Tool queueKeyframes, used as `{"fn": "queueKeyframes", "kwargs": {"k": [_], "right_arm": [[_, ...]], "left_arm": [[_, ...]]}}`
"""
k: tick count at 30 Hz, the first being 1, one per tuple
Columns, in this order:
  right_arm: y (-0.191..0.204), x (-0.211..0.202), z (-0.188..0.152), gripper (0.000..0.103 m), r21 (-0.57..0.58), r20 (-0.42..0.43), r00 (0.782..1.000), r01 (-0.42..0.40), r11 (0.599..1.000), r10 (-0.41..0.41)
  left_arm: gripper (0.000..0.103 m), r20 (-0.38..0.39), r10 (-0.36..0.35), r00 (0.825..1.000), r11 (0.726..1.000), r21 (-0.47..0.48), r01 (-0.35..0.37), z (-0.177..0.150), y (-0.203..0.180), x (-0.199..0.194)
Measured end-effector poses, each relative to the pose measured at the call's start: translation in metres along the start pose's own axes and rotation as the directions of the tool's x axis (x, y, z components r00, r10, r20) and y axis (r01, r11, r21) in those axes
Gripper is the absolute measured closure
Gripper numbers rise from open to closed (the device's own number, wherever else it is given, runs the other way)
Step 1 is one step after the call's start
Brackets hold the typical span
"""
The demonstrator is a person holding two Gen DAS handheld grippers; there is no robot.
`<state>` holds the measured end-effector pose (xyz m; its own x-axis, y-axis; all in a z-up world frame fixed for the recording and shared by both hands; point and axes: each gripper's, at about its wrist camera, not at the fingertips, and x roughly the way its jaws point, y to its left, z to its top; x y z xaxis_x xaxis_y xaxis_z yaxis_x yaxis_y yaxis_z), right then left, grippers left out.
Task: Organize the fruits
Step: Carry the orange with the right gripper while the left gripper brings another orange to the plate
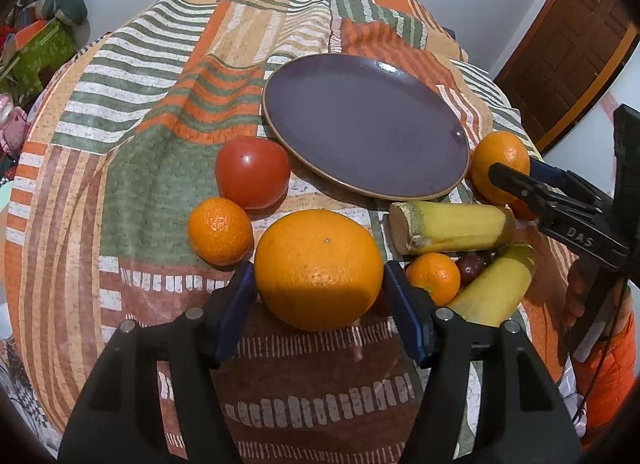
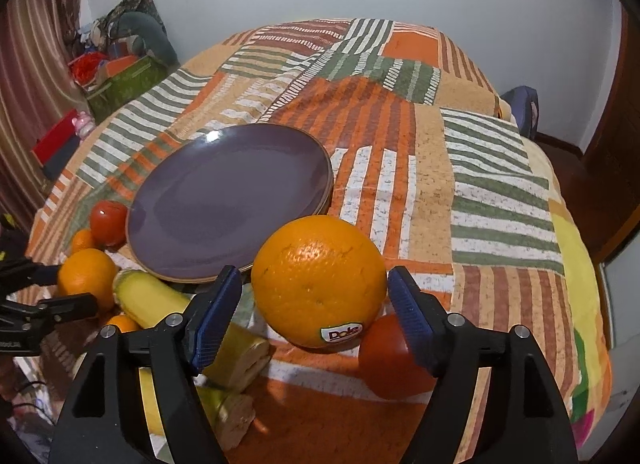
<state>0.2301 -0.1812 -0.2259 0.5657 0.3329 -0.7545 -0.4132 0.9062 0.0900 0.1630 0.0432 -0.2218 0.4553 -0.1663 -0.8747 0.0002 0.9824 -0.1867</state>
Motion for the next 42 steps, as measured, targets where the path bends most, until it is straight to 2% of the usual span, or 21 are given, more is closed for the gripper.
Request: {"fn": "queueKeyframes", "kwargs": {"k": [3, 5, 14, 25, 34, 42], "right_arm": [[0.002, 0.005, 0.002, 0.029, -0.03, -0.008, 1.0, 0.023, 0.999, -0.023], [0.0, 0.007, 0.003, 0.035, -0.036, -0.008, 0.999, 0.036, 0.999, -0.037], [-0.008, -0.002, 0.006, 0.036, 0.014, -0.014, 1.0, -0.019, 1.0, 0.02], [0.006, -0.032, 0.043, 0.036, -0.021, 0.125, 0.991, -0.035, 0.999, 0.038], [0.02, -0.027, 0.075, 0.036, -0.058, 0.179, 0.983, -0.035, 0.998, 0.044], [0.028, -0.008, 0.095, 0.036, -0.075, 0.188, 0.98, -0.043, 0.996, 0.056]], "left_arm": [[0.04, 0.008, -0.008, 1.0, 1.0, -0.008, 0.008, 0.001, 0.001, -0.002], [0.04, 0.016, -0.017, 1.0, 1.0, -0.013, 0.017, 0.001, 0.002, -0.005], [0.04, 0.12, -0.031, 0.992, 0.999, 0.015, 0.029, 0.016, -0.013, -0.038], [0.04, 0.241, -0.012, 0.97, 1.0, 0.029, 0.005, 0.065, -0.02, -0.06], [0.04, 0.31, 0.0, 0.951, 0.999, 0.051, -0.017, 0.102, -0.028, -0.064], [0.04, 0.324, 0.022, 0.946, 0.998, 0.045, -0.039, 0.132, -0.02, -0.048]]}}
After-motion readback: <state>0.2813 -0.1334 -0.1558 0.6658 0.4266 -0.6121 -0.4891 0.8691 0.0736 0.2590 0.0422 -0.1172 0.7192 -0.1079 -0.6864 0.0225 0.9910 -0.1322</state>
